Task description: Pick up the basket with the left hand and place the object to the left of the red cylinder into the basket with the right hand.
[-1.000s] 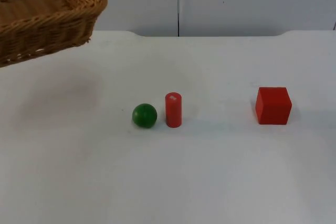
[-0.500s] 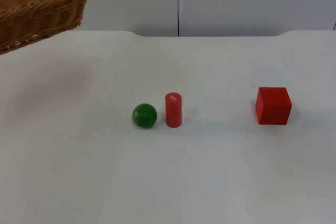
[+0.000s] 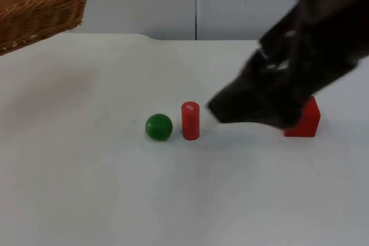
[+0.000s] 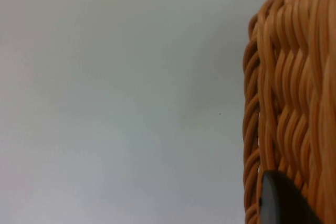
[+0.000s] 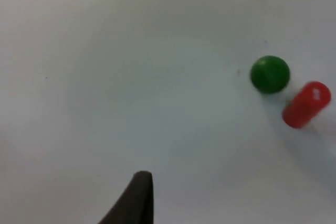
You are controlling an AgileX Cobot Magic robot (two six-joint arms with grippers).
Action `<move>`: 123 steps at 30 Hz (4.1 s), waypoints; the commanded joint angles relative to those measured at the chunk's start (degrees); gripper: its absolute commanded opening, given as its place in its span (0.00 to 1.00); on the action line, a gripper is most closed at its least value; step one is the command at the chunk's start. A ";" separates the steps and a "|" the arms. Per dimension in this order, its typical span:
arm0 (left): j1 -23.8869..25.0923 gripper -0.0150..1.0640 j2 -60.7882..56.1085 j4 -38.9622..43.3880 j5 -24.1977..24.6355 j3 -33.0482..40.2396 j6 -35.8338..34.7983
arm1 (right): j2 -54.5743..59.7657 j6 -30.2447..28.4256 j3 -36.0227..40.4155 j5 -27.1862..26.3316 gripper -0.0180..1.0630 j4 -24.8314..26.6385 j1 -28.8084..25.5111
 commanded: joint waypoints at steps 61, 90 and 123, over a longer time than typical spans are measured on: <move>0.25 0.01 3.62 0.81 -3.59 -0.17 -3.68 | 58.10 -13.37 -60.09 19.19 0.89 -13.48 -1.70; 0.25 0.01 3.62 1.50 -4.03 -0.17 -3.33 | 58.78 -13.54 -60.09 18.04 0.01 -15.41 -1.05; 0.25 0.01 3.62 2.09 -1.61 -0.17 -2.60 | 31.74 -0.08 -60.86 21.09 0.01 1.62 -2.39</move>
